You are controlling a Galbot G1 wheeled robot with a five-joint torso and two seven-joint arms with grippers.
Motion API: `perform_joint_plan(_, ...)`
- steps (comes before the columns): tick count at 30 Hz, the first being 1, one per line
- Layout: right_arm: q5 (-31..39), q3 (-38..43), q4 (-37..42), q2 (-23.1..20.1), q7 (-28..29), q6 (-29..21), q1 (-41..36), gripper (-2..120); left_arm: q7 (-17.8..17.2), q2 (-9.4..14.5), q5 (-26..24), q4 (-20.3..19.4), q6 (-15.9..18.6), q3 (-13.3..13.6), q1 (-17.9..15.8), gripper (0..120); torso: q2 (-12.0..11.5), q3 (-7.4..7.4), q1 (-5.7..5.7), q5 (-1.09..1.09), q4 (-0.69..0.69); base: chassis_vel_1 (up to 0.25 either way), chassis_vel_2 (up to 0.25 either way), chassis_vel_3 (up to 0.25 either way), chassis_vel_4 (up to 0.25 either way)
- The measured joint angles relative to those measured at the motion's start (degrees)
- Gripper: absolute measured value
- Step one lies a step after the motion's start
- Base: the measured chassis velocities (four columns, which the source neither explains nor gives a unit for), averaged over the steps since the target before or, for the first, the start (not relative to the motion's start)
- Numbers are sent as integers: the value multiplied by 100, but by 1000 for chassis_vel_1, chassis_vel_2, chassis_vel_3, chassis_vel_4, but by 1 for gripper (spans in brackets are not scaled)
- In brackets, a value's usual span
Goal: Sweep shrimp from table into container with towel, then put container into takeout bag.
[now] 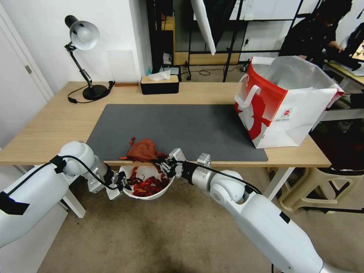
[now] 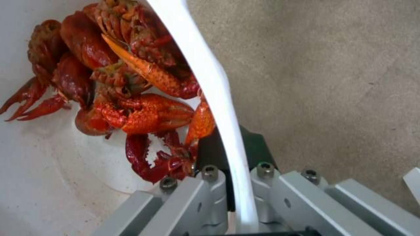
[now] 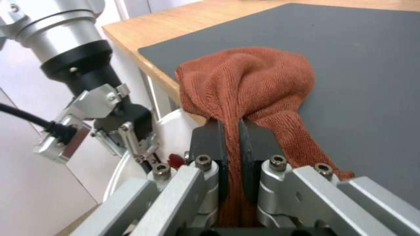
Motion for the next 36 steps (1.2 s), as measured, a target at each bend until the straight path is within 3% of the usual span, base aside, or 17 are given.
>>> perform_joint_plan(36, -133, 124, 506, -111, -131, 23, -624, 4, -30, 103, 2, 36, -18, -83, 30, 0, 0, 1, 0, 0, 0, 0, 0, 0, 0)
